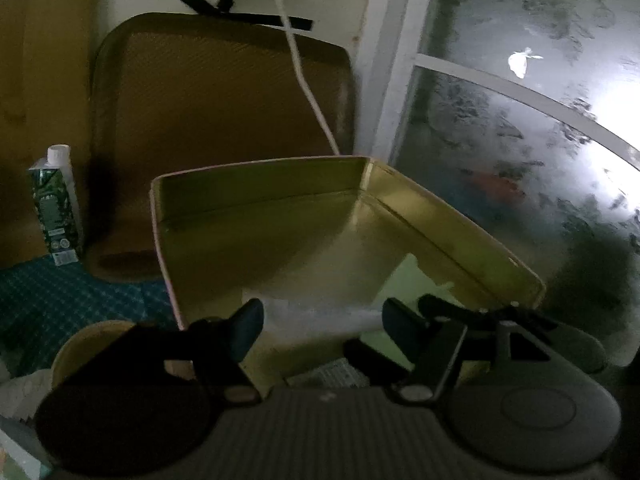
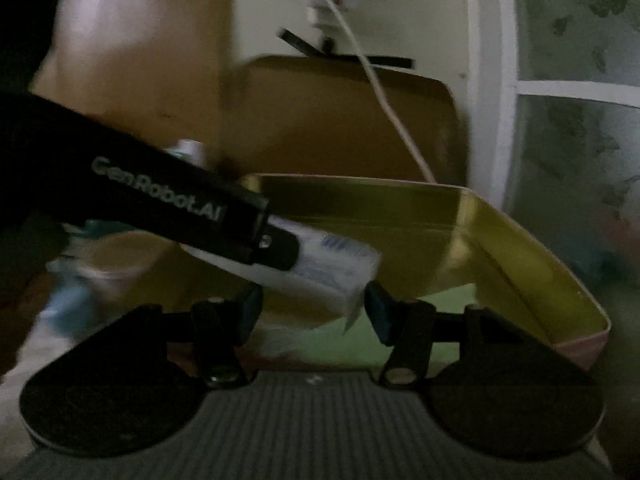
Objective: Organize soft objects
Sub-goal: 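Carry the tissue packet into the pink tin and release it, then grasp the bag of cotton swabs with the left tool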
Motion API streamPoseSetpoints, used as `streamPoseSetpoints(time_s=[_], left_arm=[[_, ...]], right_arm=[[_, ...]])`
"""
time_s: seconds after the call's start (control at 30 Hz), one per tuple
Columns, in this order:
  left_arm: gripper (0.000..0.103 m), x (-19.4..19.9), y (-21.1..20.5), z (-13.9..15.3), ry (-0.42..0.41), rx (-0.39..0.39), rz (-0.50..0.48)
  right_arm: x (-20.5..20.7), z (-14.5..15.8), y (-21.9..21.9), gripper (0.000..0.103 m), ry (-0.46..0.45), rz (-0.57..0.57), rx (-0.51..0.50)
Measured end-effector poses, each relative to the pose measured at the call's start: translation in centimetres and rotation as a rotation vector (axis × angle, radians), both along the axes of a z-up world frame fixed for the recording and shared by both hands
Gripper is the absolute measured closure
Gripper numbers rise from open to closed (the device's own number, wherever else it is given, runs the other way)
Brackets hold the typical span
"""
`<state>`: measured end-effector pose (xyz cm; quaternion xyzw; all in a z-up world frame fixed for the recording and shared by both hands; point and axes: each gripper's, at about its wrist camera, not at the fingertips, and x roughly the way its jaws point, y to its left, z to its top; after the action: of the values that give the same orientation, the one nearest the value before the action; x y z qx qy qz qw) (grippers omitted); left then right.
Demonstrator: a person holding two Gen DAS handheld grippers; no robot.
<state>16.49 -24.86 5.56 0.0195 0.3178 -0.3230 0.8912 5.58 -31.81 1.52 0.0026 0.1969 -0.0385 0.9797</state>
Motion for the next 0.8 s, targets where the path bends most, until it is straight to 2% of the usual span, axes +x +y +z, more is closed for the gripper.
streamPoseSetpoints(time_s=[0.07,0.2,0.4,0.47,0.53,0.67,0.73,0.8], left_arm=[[0.036,-0.4,0.9,0.3,-0.006,-0.029,0.004],[0.036,-3.0,4.3,1.3,-0.043,-0.090,0.004],[0.033,-8.5,12.9,0.9,-0.041,-0.162,0.015],[0.033,-10.0,16.5,-0.1,-0.017,-0.159,0.063],[0.033,-11.1,19.7,-1.1,0.011,-0.148,0.132],[0.033,-13.0,27.2,-3.5,0.092,-0.151,0.321],[0.033,-13.9,30.8,-4.5,0.121,-0.171,0.427],[0.033,-14.8,34.4,-5.3,0.147,-0.206,0.517]], right_arm=[[0.7,-0.2,-0.5,0.038,-0.002,-0.030,0.019],[-1.0,0.0,-0.6,0.038,-0.061,-0.053,0.059],[-3.6,1.0,0.6,0.039,-0.174,-0.033,0.110],[-4.3,1.7,1.5,0.041,-0.196,0.022,0.142],[-4.6,2.3,2.9,0.048,-0.203,0.118,0.172],[-3.8,3.1,7.8,0.052,-0.140,0.364,0.202],[-2.9,2.9,11.5,0.053,-0.091,0.463,0.168],[-2.1,2.3,15.6,0.053,-0.044,0.539,0.090]])
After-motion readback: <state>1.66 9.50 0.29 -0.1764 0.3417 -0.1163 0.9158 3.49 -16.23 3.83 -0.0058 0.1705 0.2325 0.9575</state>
